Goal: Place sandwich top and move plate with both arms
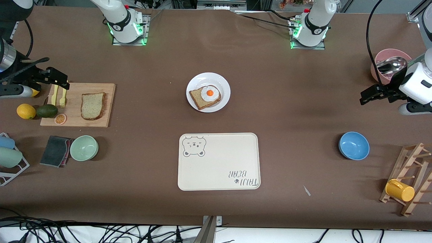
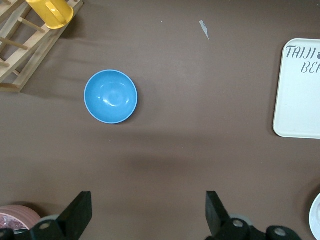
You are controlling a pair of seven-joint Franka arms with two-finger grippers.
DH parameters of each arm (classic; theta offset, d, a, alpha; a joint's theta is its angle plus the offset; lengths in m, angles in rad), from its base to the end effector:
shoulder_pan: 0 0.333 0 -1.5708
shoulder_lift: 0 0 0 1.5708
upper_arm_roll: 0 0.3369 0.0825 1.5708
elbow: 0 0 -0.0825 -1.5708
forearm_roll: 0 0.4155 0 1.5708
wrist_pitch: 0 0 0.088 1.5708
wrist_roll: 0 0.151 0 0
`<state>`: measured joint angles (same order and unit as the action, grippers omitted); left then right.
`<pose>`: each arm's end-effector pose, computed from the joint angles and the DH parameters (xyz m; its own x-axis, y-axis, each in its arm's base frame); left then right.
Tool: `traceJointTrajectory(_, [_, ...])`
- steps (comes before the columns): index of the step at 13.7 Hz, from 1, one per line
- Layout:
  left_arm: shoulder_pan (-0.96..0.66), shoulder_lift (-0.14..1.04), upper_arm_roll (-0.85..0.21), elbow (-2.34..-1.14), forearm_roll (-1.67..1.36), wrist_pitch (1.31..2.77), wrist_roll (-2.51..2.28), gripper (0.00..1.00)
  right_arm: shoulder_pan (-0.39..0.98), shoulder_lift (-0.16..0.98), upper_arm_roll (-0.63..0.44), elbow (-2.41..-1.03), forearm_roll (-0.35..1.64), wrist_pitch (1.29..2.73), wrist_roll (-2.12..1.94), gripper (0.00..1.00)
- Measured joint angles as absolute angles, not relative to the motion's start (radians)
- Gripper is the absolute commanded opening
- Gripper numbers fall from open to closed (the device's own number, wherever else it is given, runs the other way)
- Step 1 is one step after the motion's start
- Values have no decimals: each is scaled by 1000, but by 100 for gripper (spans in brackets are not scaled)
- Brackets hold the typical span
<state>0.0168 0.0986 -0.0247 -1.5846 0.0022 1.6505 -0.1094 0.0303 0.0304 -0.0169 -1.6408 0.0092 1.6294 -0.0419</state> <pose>0.6204 -0.0040 0.5417 0.9943 0.1012 -0.0325 0.1011 -0.9949 -0.0033 0.5959 0.0094 0.5531 0.9976 0.0547 -0.0414 0.0543 -0.9985 -0.0104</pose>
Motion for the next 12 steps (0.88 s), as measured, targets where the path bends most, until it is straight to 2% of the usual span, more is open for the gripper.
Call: traceJointTrajectory(12, [17, 98, -25, -1585, 2, 1648, -109, 100, 30, 31, -15, -1647, 9, 1614, -42, 100])
